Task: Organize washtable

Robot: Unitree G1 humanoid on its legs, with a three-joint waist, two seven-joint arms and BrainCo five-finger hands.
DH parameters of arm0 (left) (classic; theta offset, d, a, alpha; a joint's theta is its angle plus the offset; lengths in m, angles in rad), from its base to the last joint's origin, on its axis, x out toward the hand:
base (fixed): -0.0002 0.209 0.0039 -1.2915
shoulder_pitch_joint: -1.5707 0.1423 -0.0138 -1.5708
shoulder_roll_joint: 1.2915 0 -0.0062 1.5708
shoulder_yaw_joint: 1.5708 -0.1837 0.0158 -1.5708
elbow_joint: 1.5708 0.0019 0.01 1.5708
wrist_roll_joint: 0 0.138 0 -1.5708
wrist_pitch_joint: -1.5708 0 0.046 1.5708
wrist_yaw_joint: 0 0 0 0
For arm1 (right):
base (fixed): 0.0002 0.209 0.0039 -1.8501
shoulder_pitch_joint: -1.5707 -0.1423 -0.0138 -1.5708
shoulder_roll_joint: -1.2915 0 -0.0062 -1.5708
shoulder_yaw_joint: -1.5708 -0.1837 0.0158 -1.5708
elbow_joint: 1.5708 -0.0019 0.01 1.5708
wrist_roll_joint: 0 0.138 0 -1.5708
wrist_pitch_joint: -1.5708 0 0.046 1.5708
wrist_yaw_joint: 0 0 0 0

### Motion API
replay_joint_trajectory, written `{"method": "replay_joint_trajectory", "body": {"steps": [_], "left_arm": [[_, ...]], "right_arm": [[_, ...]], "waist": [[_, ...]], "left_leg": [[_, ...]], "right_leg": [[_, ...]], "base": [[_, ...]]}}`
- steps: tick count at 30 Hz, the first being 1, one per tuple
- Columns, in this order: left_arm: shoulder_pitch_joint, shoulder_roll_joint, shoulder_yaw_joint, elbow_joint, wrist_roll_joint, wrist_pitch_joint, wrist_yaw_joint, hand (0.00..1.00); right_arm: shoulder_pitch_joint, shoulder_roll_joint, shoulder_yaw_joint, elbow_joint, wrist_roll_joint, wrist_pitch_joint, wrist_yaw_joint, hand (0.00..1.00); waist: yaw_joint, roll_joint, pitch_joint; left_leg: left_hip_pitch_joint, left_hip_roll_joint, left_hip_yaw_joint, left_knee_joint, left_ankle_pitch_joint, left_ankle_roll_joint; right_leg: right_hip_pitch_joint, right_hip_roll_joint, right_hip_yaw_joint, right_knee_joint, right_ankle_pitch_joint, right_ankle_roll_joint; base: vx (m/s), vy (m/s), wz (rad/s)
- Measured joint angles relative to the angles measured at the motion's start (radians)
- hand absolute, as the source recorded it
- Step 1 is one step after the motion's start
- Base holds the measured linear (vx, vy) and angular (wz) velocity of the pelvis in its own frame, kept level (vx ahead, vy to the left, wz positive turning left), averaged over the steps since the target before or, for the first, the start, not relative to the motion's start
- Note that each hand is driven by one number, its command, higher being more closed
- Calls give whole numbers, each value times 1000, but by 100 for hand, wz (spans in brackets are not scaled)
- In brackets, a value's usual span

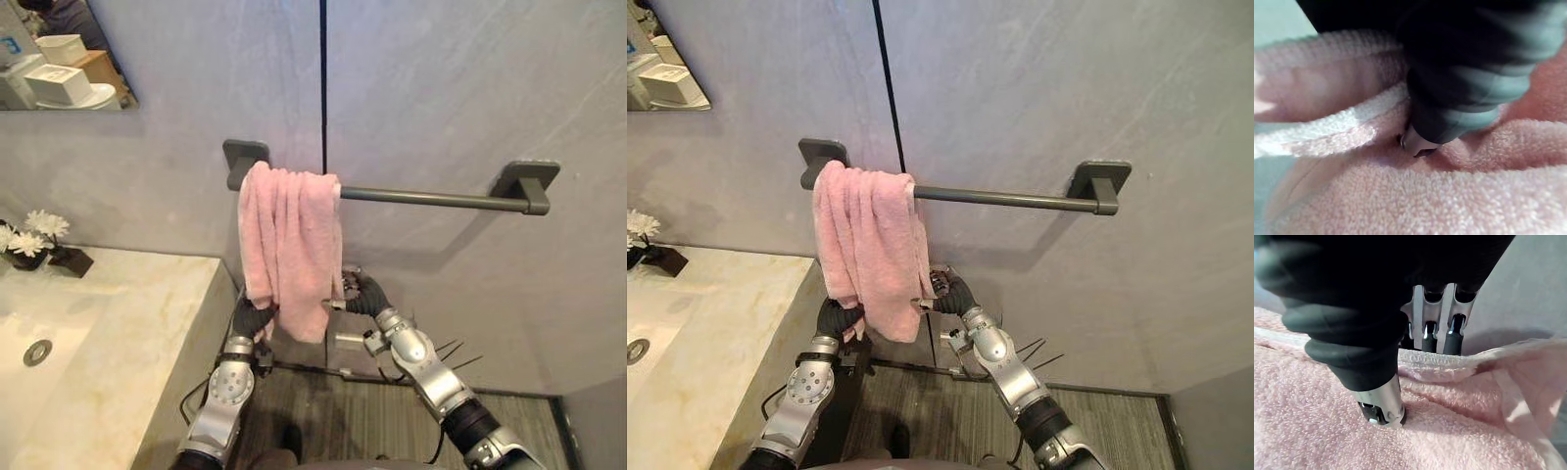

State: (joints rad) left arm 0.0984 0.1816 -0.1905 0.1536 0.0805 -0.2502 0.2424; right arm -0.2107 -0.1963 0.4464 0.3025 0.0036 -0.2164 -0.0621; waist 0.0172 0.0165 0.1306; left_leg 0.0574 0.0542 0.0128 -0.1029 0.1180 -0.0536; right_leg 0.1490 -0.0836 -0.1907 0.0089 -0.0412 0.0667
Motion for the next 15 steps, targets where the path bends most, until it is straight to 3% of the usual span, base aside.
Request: {"method": "replay_joint_trajectory", "body": {"steps": [6, 15], "left_arm": [[0, 1, 3, -6, 0, 0, -2, 100], [16, 1, 40, -52, 0, -1, -18, 100]], "right_arm": [[3, -8, -37, 0, 0, 0, -1, 100], [109, -9, -220, -61, 2, -4, 0, 100]], "waist": [[0, -9, -5], [-2, -21, -12]], "left_leg": [[-14, 5, -6, 0, 7, -2], [-4, 17, 16, 0, 7, -3]], "right_leg": [[-14, 3, -3, 5, 0, 0], [-16, 12, 20, 6, 2, -3]], "base": [[-20, -14, 3], [-19, -14, -7]]}}
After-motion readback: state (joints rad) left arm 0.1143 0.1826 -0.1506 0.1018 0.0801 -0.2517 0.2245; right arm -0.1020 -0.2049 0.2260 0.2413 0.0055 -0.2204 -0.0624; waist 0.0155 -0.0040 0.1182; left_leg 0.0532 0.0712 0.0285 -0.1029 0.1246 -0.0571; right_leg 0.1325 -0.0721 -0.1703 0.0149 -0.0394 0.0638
